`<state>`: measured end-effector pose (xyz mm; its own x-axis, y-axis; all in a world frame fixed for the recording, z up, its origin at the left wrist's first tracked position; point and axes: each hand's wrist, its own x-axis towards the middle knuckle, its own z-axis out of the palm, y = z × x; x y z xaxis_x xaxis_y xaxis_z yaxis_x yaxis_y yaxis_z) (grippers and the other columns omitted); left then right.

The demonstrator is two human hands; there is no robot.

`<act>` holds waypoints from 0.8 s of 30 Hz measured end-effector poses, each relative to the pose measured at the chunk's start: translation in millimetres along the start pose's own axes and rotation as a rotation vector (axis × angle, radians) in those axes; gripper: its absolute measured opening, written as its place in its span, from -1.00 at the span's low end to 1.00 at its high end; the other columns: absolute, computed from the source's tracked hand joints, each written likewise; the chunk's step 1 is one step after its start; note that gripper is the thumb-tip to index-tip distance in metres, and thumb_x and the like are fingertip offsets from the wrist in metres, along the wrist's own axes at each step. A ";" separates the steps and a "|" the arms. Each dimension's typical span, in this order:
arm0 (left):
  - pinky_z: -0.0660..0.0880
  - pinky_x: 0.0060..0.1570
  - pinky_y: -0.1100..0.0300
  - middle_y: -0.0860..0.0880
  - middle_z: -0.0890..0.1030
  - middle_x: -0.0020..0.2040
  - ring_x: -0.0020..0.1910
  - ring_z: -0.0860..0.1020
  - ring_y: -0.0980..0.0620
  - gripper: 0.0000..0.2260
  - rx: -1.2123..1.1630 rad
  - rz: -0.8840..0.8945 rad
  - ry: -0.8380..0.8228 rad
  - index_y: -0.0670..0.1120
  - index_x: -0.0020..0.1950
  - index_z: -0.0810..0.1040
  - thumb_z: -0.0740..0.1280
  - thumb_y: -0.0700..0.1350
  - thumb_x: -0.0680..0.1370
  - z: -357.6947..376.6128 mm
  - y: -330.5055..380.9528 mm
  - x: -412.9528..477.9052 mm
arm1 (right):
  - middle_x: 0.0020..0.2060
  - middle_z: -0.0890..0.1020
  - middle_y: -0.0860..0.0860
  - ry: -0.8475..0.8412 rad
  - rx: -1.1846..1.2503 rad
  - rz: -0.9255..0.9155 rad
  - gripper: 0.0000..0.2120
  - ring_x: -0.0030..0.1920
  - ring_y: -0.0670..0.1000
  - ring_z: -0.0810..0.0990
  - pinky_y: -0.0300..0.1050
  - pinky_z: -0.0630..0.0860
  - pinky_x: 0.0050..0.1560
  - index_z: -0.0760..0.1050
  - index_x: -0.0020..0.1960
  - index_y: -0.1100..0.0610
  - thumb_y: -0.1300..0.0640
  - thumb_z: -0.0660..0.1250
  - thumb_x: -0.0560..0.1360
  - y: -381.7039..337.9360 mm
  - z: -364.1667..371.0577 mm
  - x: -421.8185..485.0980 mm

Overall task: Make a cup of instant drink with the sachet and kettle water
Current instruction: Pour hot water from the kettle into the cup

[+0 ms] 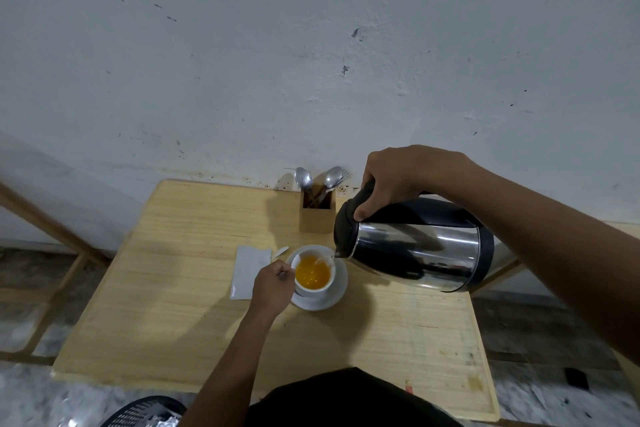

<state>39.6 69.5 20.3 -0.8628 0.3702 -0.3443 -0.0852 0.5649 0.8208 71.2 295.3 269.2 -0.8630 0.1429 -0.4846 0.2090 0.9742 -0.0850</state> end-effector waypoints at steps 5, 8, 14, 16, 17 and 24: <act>0.39 -0.26 0.33 -0.01 0.57 -0.27 -0.24 0.49 0.10 -0.86 0.004 0.007 -0.005 -0.11 -0.19 0.55 0.28 -0.22 0.56 -0.1 0.9 0.5 | -0.19 0.70 -0.07 0.010 0.090 0.028 -0.51 -0.14 -0.03 0.64 -0.04 0.57 -0.06 0.67 -0.04 0.00 -0.36 0.43 0.27 10.4 7.0 -8.0; 0.40 -0.26 0.29 -0.03 0.58 -0.26 -0.23 0.50 0.08 -0.86 0.007 0.009 -0.006 -0.11 -0.19 0.56 0.28 -0.22 0.56 -0.2 0.3 0.6 | -0.17 0.70 -0.13 0.034 0.125 0.044 -0.53 -0.14 -0.09 0.62 -0.05 0.58 -0.05 0.68 -0.01 -0.05 -0.36 0.43 0.27 17.9 15.6 -11.6; 0.40 -0.27 0.28 -0.07 0.59 -0.23 -0.23 0.51 0.04 -0.86 0.001 -0.018 -0.008 -0.12 -0.17 0.56 0.27 -0.21 0.56 -0.2 -0.1 1.4 | -0.20 0.68 -0.17 0.086 0.190 0.069 -0.51 -0.15 -0.11 0.62 -0.09 0.56 -0.09 0.67 -0.05 -0.08 -0.43 0.39 0.25 36.4 36.7 -16.6; 0.40 -0.27 0.28 -0.06 0.59 -0.23 -0.23 0.51 0.05 -0.86 -0.011 -0.036 -0.002 -0.14 -0.16 0.57 0.26 -0.20 0.56 0.3 1.1 0.8 | -0.24 0.65 -0.14 0.136 0.199 0.101 -0.48 -0.17 -0.08 0.60 -0.10 0.51 -0.16 0.63 -0.18 -0.07 -0.50 0.32 0.25 45.0 46.2 -19.0; 0.40 -0.27 0.27 -0.07 0.60 -0.23 -0.24 0.51 0.05 -0.85 -0.014 -0.045 0.003 -0.16 -0.15 0.58 0.26 -0.20 0.56 0.5 1.4 0.5 | -0.26 0.64 -0.11 0.174 0.211 0.123 -0.43 -0.19 -0.07 0.59 -0.11 0.49 -0.18 0.62 -0.22 -0.05 -0.54 0.26 0.25 50.0 51.3 -20.8; 0.33 -0.33 0.15 -0.09 0.45 -0.36 -0.34 0.39 0.00 -0.82 -0.024 -0.097 0.053 -0.20 -0.30 0.46 0.26 -0.21 0.50 5.0 5.0 -0.1 | -0.64 0.39 -0.07 0.519 0.605 0.240 -0.37 -0.51 0.00 0.39 -0.07 0.36 -0.32 0.42 -0.57 0.03 -0.44 0.19 0.42 92.0 89.7 -42.8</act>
<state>41.7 76.0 22.2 -0.8748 0.2749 -0.3988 -0.1809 0.5784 0.7955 168.6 363.2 204.1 -0.8351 0.5412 -0.0986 0.4973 0.6661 -0.5559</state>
